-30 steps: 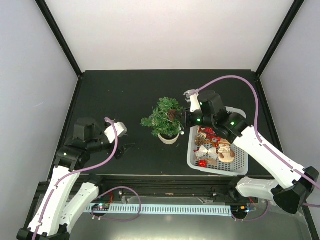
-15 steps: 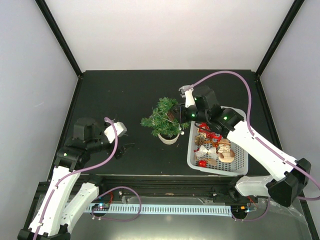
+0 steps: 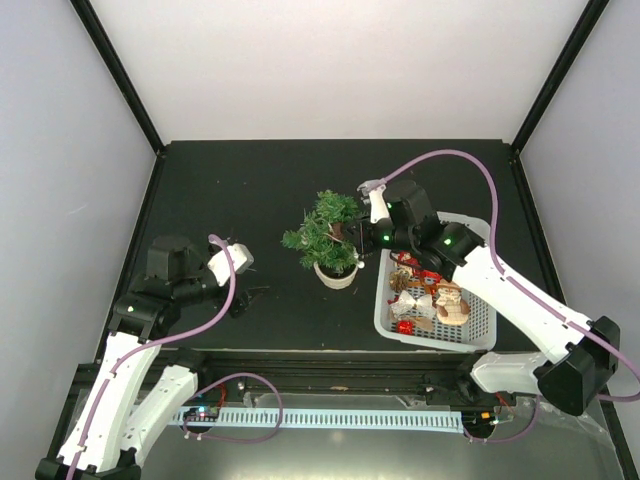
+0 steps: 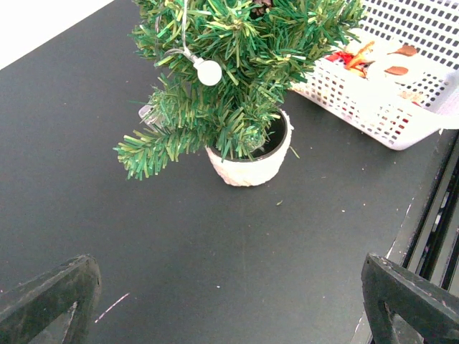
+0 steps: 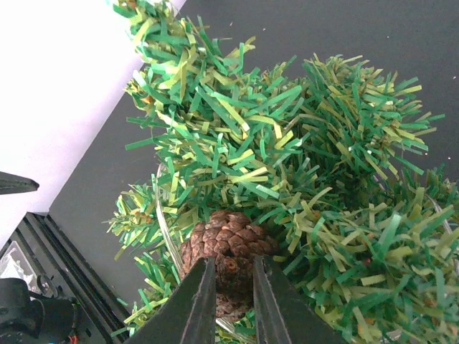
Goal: Decorate the small christmas tree
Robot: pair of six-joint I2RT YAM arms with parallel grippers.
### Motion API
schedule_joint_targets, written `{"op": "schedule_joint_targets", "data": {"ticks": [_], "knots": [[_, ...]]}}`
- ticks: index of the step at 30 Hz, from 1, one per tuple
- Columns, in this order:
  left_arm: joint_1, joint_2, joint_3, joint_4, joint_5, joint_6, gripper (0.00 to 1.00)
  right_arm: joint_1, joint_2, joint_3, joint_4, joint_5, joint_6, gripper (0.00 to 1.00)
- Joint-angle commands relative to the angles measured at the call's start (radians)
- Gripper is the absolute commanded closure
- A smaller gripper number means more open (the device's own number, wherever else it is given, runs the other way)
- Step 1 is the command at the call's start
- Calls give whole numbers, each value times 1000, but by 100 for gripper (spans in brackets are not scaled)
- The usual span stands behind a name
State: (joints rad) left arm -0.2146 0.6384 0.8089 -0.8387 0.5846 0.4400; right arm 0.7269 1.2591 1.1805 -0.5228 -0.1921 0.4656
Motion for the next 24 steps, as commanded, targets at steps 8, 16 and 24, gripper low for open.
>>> {"op": "schedule_joint_targets", "data": {"ticks": [8, 16, 24], "knots": [[11, -15, -7, 18, 17, -15, 1, 4, -44, 13, -12, 20, -10, 81], [14, -17, -7, 19, 17, -16, 1, 4, -49, 43, -38, 48, -19, 81], [15, -16, -6, 20, 18, -14, 1, 3, -131, 79, -127, 216, -36, 69]]}}
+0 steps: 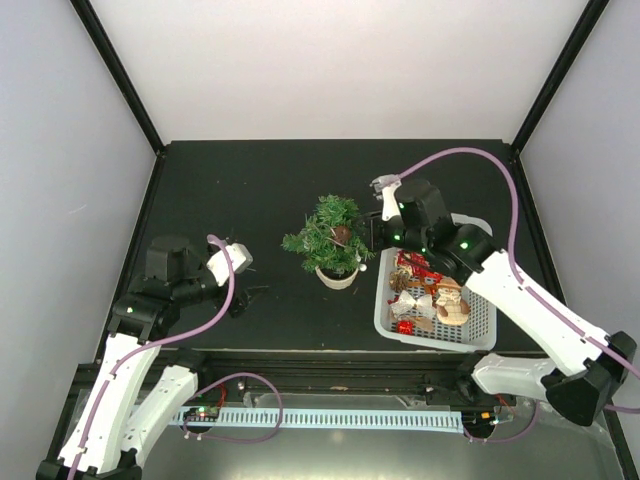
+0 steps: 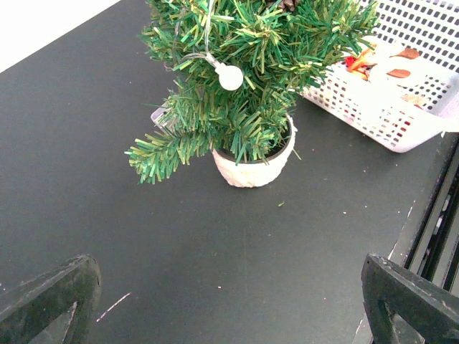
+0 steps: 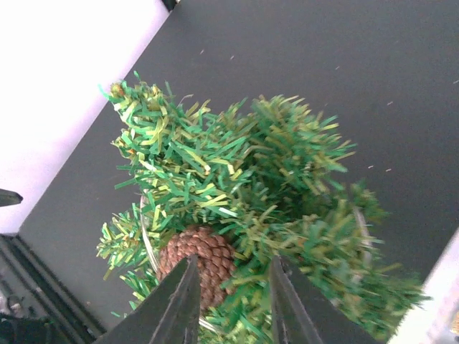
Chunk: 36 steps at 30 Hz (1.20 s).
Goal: Decorate the small christmas tree
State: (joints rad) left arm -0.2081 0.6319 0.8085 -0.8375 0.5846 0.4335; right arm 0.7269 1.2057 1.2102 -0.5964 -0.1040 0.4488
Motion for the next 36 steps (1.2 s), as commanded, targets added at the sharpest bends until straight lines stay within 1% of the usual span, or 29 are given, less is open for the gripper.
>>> {"op": "schedule_joint_targets", "data": {"ticks": [1, 4, 6, 8, 10, 13, 15, 19, 24, 31, 36], "knots": [[9, -9, -5, 18, 16, -7, 1, 3, -90, 55, -75, 156, -20, 66], [9, -9, -4, 21, 9, -9, 1, 3, -118, 63, -153, 220, -4, 53], [9, -4, -3, 22, 8, -9, 1, 2, -129, 48, -208, 268, 18, 51], [9, 5, 2, 25, 3, -9, 1, -7, -139, 13, -252, 321, 46, 51], [9, 17, 6, 30, -1, -11, 1, -37, -156, -50, -257, 315, 70, 51], [9, 38, 14, 32, 0, -14, 1, -109, -174, -162, -219, 261, 89, 51], [9, 49, 15, 35, 0, -13, 1, -176, -168, -235, -169, 197, 93, 51], [9, 68, 18, 40, -8, -13, 1, -292, -99, -316, -105, 117, 94, 52], [9, 76, 15, 41, -15, -12, 1, -381, -4, -359, -59, 117, 135, 50], [9, 88, 11, 43, -17, -11, 1, -428, 24, -455, -25, 132, 196, 51], [7, 108, 19, 53, -16, -12, 1, -431, 13, -515, -33, 101, 230, 53]]}}
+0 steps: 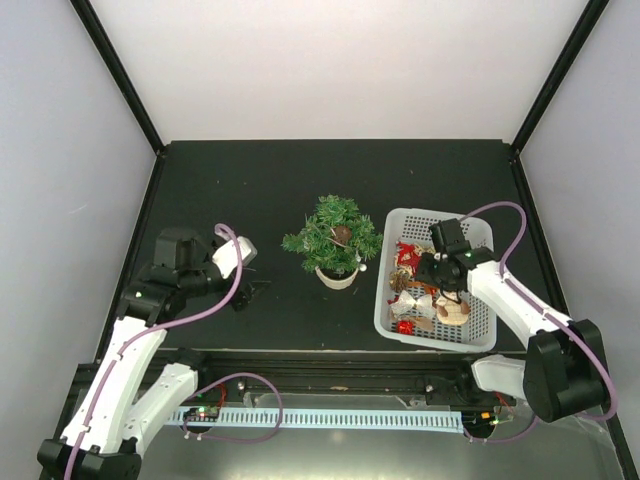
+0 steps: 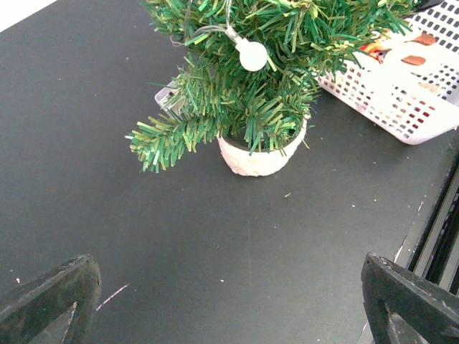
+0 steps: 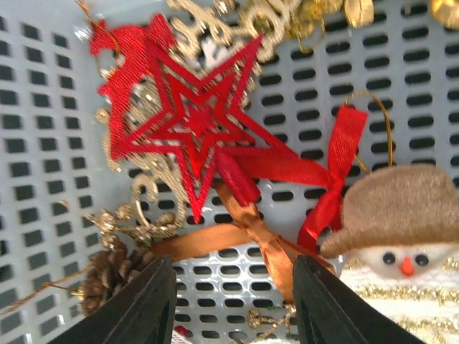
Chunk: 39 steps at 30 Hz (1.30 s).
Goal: Decorate the small christmas tree
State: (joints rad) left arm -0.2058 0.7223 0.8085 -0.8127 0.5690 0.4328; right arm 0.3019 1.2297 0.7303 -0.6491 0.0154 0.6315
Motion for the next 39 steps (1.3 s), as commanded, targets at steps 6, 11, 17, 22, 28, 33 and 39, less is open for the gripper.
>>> {"op": "schedule_joint_targets", "data": {"ticks": [6, 11, 17, 22, 28, 33, 39], "knots": [[5, 60, 49, 20, 1, -16, 1, -14, -69, -88, 0, 20, 101, 53], [5, 93, 67, 4, -1, -16, 1, -18, -42, -76, -13, -75, 104, 52], [5, 95, 76, 5, 12, -11, 1, -18, -106, -73, -54, -77, 86, 50], [5, 111, 99, -14, 32, -8, 1, -18, -158, -78, -112, -60, 72, 50], [5, 128, 129, -29, 67, -4, 1, -18, -168, -109, -112, -63, 62, 52], [5, 148, 136, -41, 74, 7, 1, -18, -106, -147, -61, -97, 52, 55], [6, 160, 128, -48, 83, 15, 1, -18, -51, -179, -2, -167, 25, 70]]}}
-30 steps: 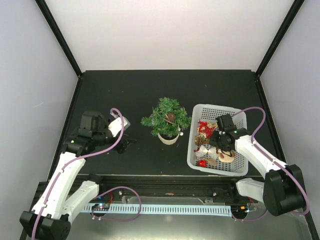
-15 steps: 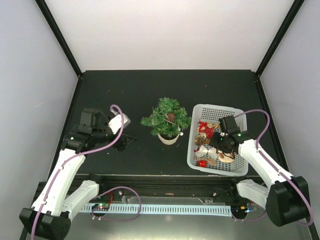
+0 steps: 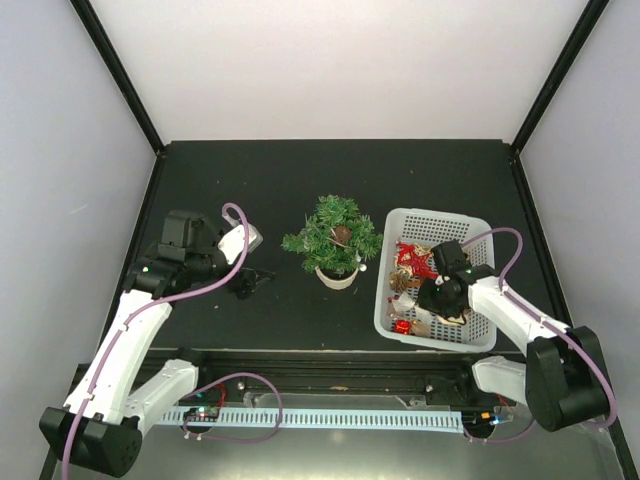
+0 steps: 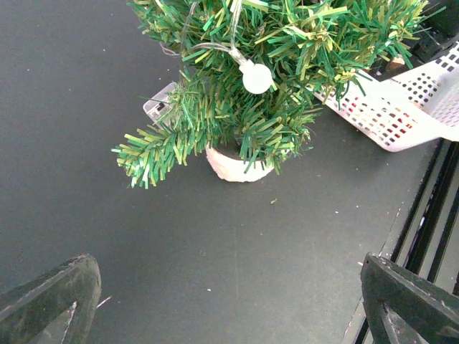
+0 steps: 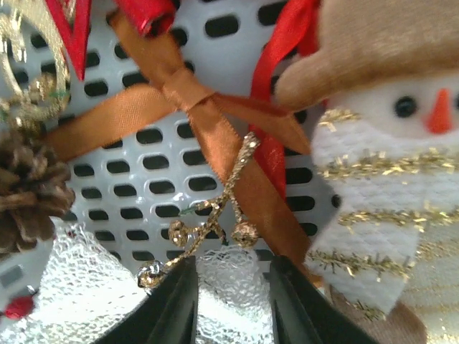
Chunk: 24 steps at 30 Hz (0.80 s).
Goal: Decorate the small christmas tree
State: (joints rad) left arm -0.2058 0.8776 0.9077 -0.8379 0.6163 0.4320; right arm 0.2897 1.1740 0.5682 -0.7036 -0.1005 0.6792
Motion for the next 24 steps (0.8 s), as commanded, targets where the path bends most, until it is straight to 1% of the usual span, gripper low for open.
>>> {"op": "schedule_joint_targets", "data": {"ticks": [1, 4, 5, 6, 11, 16, 20, 24], "knots": [[5, 6, 27, -23, 41, 16, 1, -6, -4, -18, 56, -60, -27, 77], [3, 9, 26, -23, 52, 15, 1, -5, -72, -18, 33, -56, -18, 93], [3, 11, 28, -24, 54, 14, 1, -6, -107, -15, 22, -52, -13, 97], [3, 12, 30, -25, 58, 13, 1, -6, -145, -11, 7, -43, -6, 99], [3, 23, 41, -21, 64, 9, 1, -6, -286, 57, -96, 16, 0, 99], [1, 42, 53, -23, 66, 12, 1, -6, -315, 160, -189, 65, -26, 99], [0, 50, 59, -24, 59, 15, 1, -2, -354, 240, -212, 74, -60, 99], [-1, 50, 57, -22, 40, 21, 1, 47, -391, 381, -224, 86, -108, 99]]}}
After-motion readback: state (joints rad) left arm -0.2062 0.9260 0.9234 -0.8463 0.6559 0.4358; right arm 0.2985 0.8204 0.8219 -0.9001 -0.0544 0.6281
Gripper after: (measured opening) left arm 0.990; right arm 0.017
